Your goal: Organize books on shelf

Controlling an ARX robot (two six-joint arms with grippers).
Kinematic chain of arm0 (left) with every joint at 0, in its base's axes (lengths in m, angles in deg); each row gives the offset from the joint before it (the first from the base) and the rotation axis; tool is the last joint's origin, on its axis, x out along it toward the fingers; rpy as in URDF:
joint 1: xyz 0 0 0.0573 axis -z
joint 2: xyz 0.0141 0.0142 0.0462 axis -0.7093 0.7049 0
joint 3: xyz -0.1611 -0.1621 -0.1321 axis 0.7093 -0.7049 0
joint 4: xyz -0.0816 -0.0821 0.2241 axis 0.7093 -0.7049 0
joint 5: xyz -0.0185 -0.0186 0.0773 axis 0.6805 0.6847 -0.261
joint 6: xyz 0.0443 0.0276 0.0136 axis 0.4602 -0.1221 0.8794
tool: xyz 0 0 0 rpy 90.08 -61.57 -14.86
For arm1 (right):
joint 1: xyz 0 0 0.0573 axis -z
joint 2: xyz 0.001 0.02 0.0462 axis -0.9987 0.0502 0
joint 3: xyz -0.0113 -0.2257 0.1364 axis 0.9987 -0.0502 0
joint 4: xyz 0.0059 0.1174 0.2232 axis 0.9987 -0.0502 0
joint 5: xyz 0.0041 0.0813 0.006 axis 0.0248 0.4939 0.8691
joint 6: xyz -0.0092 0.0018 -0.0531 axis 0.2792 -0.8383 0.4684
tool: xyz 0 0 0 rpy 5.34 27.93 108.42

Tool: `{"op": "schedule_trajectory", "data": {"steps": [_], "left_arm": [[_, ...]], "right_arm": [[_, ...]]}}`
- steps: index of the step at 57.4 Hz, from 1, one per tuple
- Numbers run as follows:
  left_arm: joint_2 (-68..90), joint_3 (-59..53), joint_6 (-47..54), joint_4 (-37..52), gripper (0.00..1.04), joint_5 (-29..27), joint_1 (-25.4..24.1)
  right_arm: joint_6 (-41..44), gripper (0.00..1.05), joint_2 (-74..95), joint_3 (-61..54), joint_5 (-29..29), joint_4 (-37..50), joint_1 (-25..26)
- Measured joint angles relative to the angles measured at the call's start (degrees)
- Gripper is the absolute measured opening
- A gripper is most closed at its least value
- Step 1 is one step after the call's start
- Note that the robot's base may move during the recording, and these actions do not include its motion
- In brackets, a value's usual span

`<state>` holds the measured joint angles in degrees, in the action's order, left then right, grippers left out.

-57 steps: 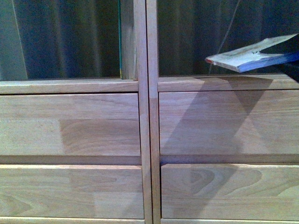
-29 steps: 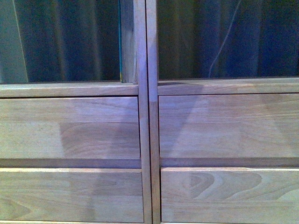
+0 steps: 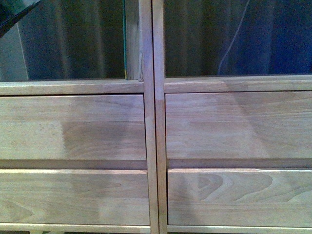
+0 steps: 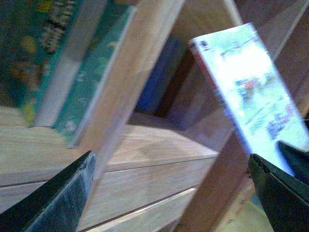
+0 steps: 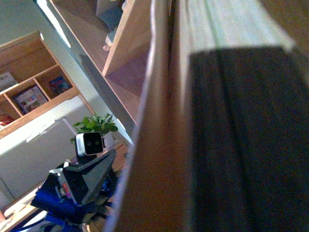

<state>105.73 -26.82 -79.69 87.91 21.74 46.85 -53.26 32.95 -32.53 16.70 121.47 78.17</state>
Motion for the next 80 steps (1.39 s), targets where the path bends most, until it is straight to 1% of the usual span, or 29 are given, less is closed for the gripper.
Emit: {"op": "schedule_trajectory", "data": {"steps": [1, 9, 16, 26, 42, 51, 59, 69, 80], "left_arm": [[0.7, 0.0, -2.8, 2.3, 0.97, 0.5, 0.7], [3.7, 0.0, -14.2, 15.2, 0.97, 1.3, 3.8], [4.4, 0.0, -18.3, 20.2, 0.97, 1.4, 5.0], [4.3, 0.0, -18.5, 20.7, 0.97, 1.5, 5.1], [4.3, 0.0, -18.5, 20.7, 0.97, 1.5, 5.1], [4.3, 0.0, -18.5, 20.7, 0.97, 1.5, 5.1], [4.3, 0.0, -18.5, 20.7, 0.97, 1.5, 5.1], [4.3, 0.0, -18.5, 20.7, 0.97, 1.5, 5.1], [4.3, 0.0, -19.5, 20.7, 0.97, 1.5, 5.3]], "right_arm": [[0.1, 0.07, 0.1, 0.0, 0.0, 0.1, -0.2], [0.0, 0.07, 0.2, 0.0, 0.6, 1.4, -0.6], [-0.2, 0.07, 0.2, -0.2, 1.8, 3.3, -0.7], [-0.9, 0.07, 0.2, -2.3, 4.0, 5.5, -0.8], [-7.2, 0.07, 1.1, -4.5, 7.5, 10.8, -1.1], [-9.4, 0.07, 1.1, -5.4, 8.7, 11.7, -2.4], [-9.5, 0.07, 1.0, -6.8, 11.3, 11.9, -4.2], [-11.3, 0.07, 0.8, -8.2, 13.2, 15.6, -5.4], [-11.6, 0.07, -0.1, -9.2, 16.7, 17.9, -6.6]]}}
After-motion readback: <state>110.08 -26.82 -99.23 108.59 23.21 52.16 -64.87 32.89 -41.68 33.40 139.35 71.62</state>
